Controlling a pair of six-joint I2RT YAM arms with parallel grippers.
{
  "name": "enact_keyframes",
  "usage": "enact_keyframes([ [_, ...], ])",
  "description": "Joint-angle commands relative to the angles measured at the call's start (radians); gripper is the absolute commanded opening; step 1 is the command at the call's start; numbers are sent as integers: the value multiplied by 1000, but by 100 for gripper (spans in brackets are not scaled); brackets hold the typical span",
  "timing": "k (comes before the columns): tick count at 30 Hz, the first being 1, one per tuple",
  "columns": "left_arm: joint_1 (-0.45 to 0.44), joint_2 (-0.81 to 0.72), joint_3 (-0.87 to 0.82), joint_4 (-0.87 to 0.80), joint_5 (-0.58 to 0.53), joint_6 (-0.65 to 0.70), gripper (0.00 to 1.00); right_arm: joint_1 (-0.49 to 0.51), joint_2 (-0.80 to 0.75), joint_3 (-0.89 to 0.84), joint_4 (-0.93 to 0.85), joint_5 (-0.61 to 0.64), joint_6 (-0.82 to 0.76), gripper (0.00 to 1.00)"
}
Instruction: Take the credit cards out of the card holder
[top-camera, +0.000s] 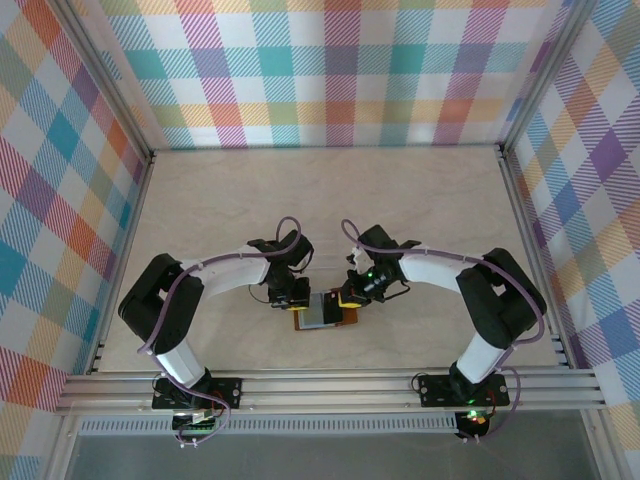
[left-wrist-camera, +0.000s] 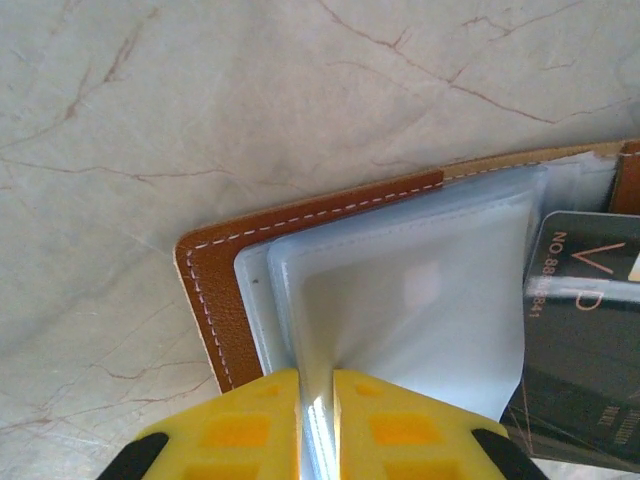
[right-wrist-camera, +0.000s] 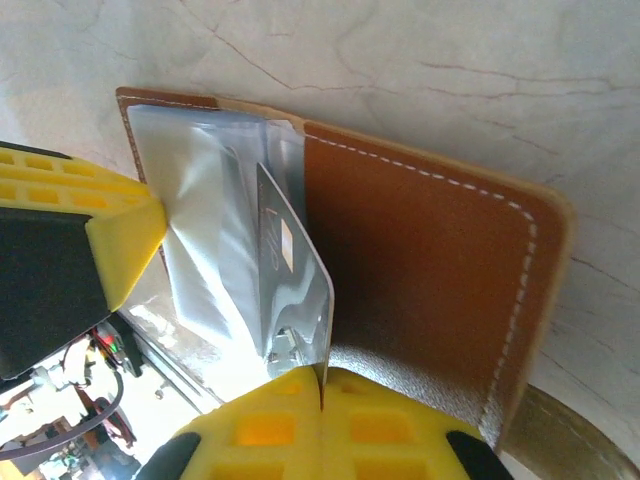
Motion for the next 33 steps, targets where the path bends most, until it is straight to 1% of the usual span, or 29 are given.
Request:
enact_keyframes([
  [1,-16,32,-56,-22,-6,-12,15,0,-1,34,-113,69,-48,3],
  [6,-15,35,-55,-25,-7,-4,16,3,9,66,-158,99,-65,3],
  [10,-16,41,-51,-9,9,-5,16,7,20,73,-124,62,-55,4],
  [14,-16,51,-41,-2,22,-6,16,19,49,68,-53,-4,-12,12],
  [17,-16,50,-45,6,26,-7,16,28,54,44,14,-33,31,16],
  [18,-16,52,-45,7,27,-6,16,30,52,35,36,-40,46,16],
  [20,-16,54,-46,6,30,-4,16,32,50,26,53,-34,59,12],
  [24,-16,51,-41,2,24,3,16,32,26,28,16,21,56,6],
  [28,-16,7,-35,0,-14,-4,19,31,-24,43,-45,73,34,6],
  [33,-14,-50,15,-12,-24,14,24,28,-72,107,-140,128,-31,6],
])
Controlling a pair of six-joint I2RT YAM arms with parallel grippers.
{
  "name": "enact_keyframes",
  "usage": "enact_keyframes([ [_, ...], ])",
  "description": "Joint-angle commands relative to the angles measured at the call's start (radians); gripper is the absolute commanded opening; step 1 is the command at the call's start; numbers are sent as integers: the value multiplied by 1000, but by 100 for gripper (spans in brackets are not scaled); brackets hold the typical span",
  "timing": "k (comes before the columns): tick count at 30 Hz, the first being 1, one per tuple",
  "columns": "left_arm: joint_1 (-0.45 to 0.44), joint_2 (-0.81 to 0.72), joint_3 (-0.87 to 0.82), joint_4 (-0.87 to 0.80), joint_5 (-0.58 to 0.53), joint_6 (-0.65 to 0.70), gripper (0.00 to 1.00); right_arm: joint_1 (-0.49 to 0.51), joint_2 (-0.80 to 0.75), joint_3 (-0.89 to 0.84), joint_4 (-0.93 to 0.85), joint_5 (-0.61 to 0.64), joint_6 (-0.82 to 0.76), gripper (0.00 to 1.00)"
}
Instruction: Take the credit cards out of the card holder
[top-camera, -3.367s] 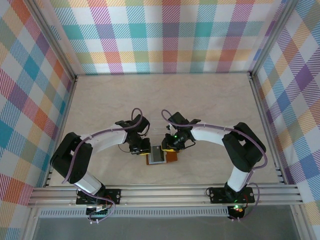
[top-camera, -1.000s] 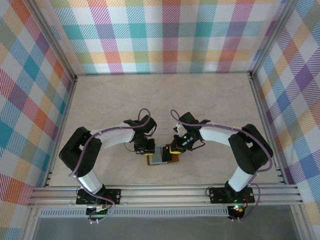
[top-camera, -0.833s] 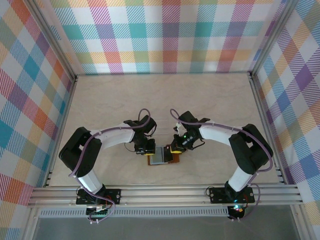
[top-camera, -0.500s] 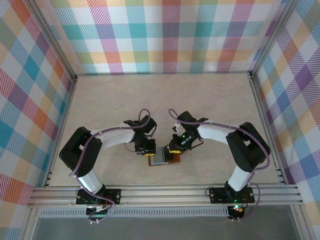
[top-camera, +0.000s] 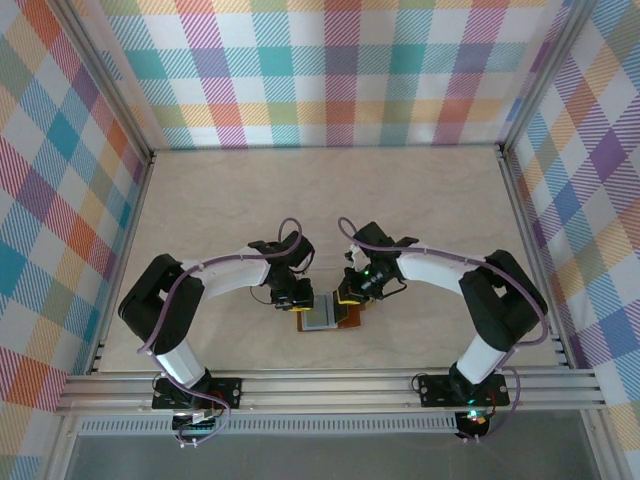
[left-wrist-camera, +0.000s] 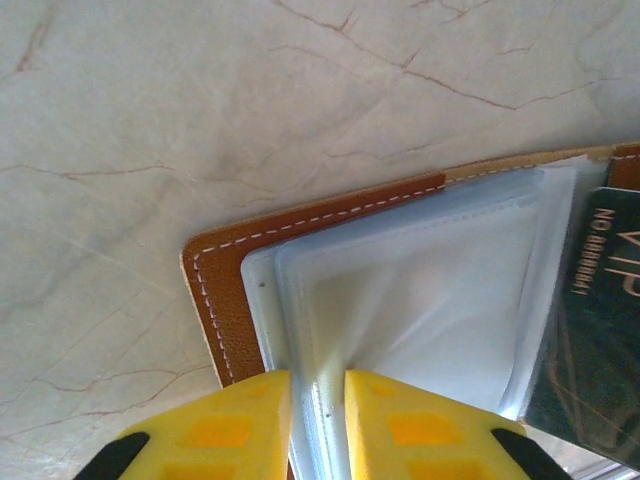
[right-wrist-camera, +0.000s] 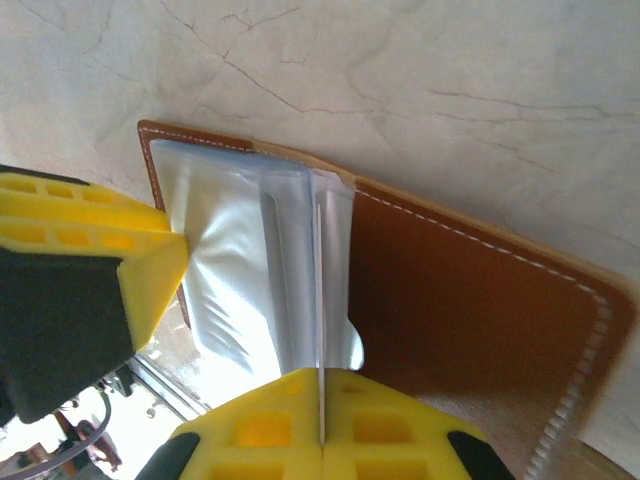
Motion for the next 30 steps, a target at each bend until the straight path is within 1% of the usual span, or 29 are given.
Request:
enact_keyframes([
  [1,-6,-58,29,-48,-58,10,25,2,-45,77,-99,61,-72,6],
  [3,0,-94,28,-47,-77,7,26,-2,-46,120,-136,98,-99,6],
  [6,37,-144,7,-37,-85,1,26,-23,-31,178,-139,85,-170,5],
  [9,94,-184,-31,-11,-64,-4,26,-31,9,272,-160,79,-307,5],
  [14,191,-236,-111,36,-29,6,27,-30,122,493,-282,126,-592,4],
  [17,257,-257,-161,82,25,5,27,-27,152,540,-286,128,-845,3],
  [19,290,-265,-178,93,45,8,28,-27,191,599,-332,158,-965,7],
  [22,317,-293,-198,93,35,17,30,-27,269,730,-440,198,-1123,7],
  [24,331,-309,-206,91,33,22,31,-26,313,802,-498,198,-1222,7],
  [28,350,-334,-215,76,16,40,30,-7,359,869,-535,218,-1417,5],
  [30,363,-346,-221,72,16,49,29,1,382,891,-536,228,-1482,4],
])
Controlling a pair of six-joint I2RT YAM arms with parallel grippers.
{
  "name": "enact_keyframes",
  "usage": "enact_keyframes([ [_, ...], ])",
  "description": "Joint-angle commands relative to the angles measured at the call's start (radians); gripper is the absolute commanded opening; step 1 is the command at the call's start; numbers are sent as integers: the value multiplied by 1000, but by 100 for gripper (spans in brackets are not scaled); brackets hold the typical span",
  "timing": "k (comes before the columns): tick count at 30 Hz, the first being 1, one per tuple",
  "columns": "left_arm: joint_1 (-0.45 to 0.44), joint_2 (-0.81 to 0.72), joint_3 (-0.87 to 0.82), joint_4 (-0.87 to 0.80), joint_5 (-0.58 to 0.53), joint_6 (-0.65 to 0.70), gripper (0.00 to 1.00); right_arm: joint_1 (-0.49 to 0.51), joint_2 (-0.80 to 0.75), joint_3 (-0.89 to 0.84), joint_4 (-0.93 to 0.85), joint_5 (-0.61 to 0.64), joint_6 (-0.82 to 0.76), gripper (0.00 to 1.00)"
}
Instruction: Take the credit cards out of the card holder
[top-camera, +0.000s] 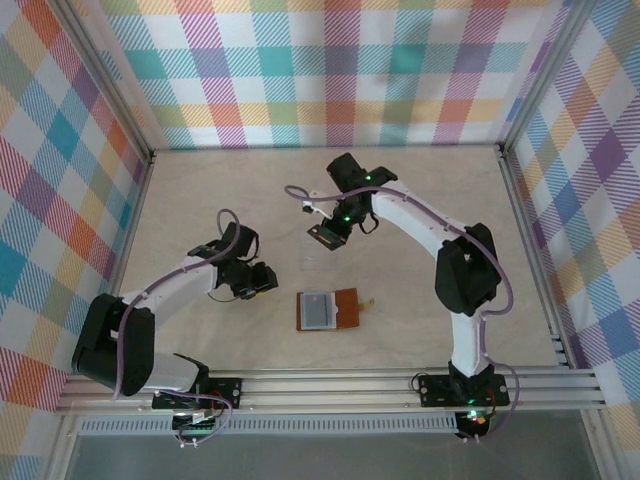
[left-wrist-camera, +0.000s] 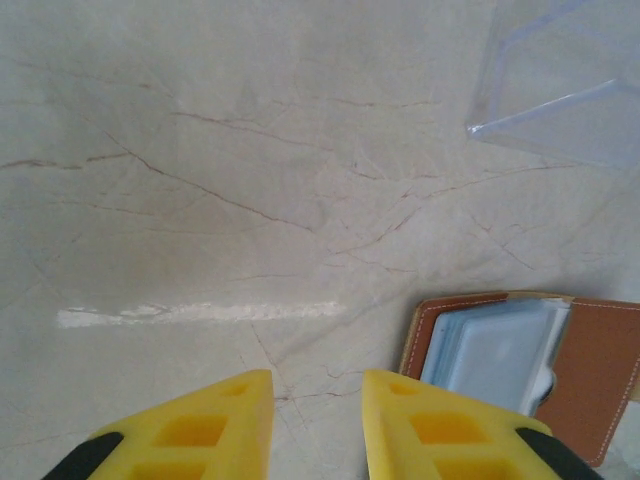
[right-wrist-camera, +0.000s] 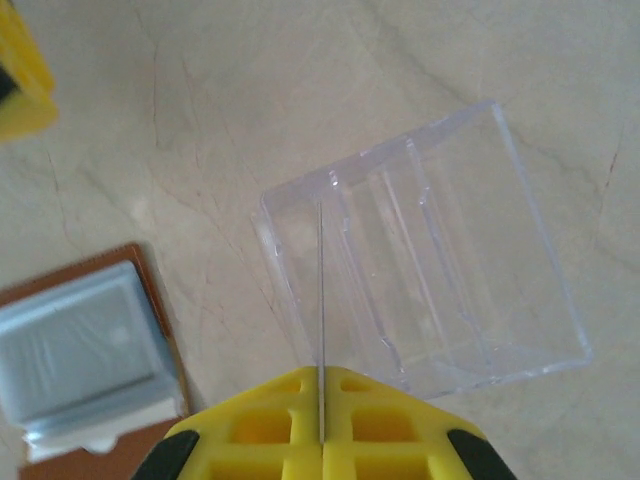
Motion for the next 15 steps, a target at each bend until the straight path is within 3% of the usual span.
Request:
enact_keyframes([
  [1,31,-32,-24,3,7,38,29,23,41,61,-77,21,-242,4],
  [8,61,-45,-28,-5,17,47,30,33,172,210,-185,67,-329,2],
  [15,67,-37,-40,0,25,46,30,42,238,229,-211,81,-347,2],
])
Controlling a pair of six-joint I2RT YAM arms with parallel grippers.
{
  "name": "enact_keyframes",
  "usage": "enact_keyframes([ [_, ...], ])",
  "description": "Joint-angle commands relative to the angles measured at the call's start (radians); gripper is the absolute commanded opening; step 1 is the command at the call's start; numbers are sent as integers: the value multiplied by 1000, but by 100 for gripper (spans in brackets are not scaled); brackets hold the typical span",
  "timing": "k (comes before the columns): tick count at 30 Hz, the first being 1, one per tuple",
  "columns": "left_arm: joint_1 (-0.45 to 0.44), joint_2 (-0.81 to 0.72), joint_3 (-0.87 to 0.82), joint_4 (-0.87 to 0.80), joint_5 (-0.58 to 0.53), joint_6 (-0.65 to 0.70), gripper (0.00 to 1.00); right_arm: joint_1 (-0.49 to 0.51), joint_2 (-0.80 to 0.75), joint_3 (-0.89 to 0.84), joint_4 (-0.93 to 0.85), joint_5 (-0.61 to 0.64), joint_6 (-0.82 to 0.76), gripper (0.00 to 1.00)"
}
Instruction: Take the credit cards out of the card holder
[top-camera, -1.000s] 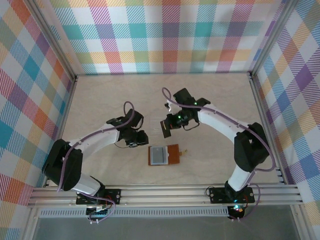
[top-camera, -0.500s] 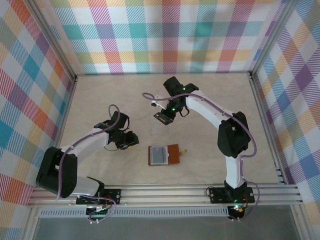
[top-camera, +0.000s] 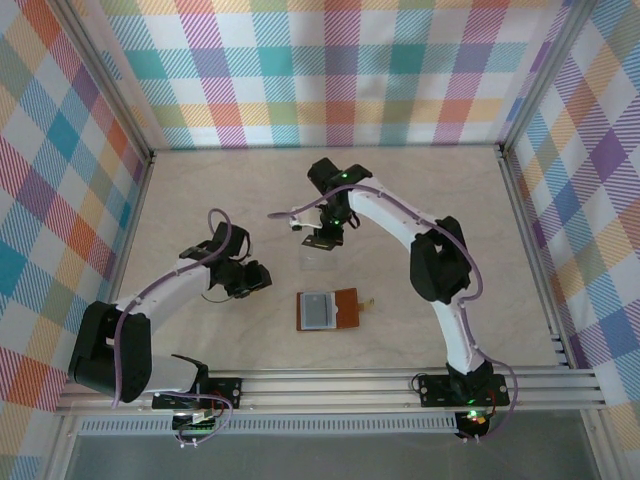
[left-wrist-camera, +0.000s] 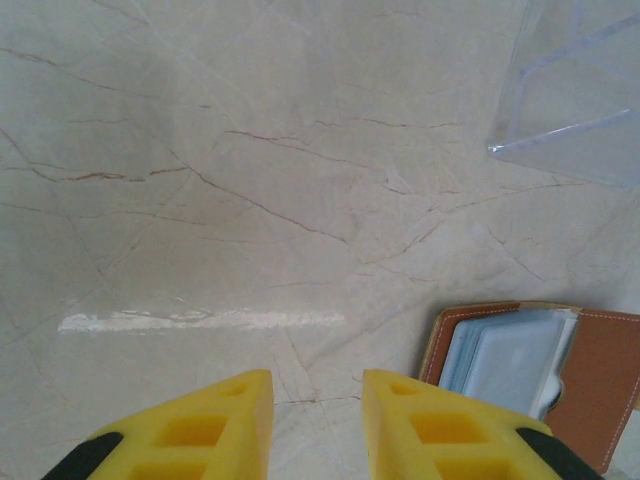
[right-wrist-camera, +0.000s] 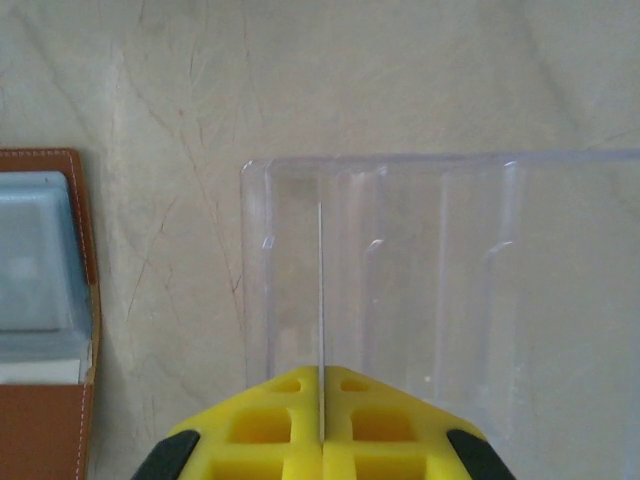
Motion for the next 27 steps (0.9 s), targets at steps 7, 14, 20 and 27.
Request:
enact_keyframes([
  [7,22,-24,-22,6,13,22,30,25,71,53,-67,3,-53,7],
  [14,27,-34,-29,0,15,25,30,32,59,63,-13,76,-40,31],
  [20,27,-41,-28,1,18,24,30,31,7,35,42,106,-37,32],
  [27,27,-46,-29,5,25,21,31,31,-67,-5,76,54,-20,37],
])
